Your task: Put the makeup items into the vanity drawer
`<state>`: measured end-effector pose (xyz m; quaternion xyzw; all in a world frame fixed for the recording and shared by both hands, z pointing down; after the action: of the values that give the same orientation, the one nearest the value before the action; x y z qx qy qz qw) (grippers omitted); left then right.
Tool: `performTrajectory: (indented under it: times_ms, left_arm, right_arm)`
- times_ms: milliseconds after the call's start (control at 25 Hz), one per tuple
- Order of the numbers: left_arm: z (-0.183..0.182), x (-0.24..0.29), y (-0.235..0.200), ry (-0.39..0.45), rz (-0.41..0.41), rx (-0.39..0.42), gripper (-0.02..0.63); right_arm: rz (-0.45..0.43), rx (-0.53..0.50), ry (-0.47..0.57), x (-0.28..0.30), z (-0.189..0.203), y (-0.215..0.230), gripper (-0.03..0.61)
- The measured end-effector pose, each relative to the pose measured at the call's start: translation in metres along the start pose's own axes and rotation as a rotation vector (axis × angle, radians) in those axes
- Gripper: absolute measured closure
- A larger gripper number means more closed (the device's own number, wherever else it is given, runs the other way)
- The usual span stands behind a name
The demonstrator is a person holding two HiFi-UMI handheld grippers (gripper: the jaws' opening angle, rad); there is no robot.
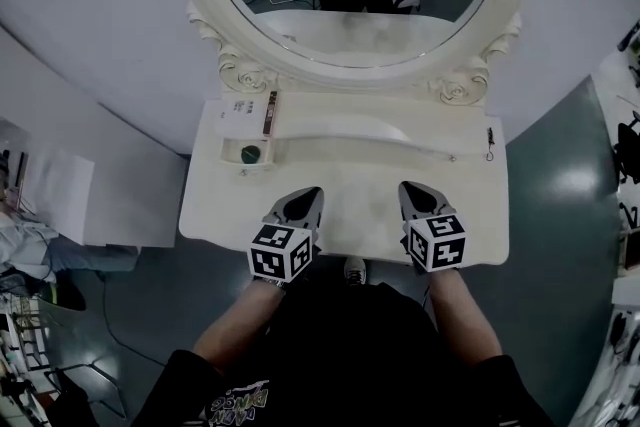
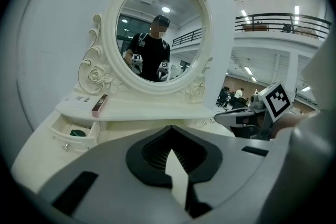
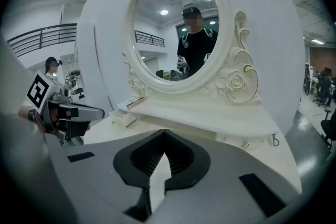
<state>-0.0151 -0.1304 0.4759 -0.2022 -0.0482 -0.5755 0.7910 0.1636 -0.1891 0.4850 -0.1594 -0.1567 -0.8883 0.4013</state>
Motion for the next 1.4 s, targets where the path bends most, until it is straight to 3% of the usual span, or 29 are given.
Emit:
performTrajectory:
  times_ms: [440,1040,1400]
  left_arm:
    - [0.014,-0.013,-0.001,-0.011,-0.037,-0.009,0.606]
    - [0.003,-0.050,-0.036,-0.006,0.048,0.026,0.606]
    - [0.018,-0.084,-0.056,-0.011,0.070,0.033,0.606]
  right_arm:
    - [-0.033,0.008,-0.018,0.007,0.013,-0.008,0.551]
    - [0.063,0.027,0.013,0.001,0.008,-0.065,0.551]
    - [0.114,0.036,0.018,-0.009,0.021,-0.106,0.551]
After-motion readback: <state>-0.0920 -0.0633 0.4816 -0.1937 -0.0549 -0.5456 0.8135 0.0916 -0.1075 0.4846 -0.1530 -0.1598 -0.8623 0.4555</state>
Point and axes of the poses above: the fingertips, and each gripper's own axes: x forward along the fingers, y to its right, z out of its underside, the point moved 2 cm from there along -x, backward along the fingers, and after that the axes turned 8 degrees about y, right-handed, at the moved point
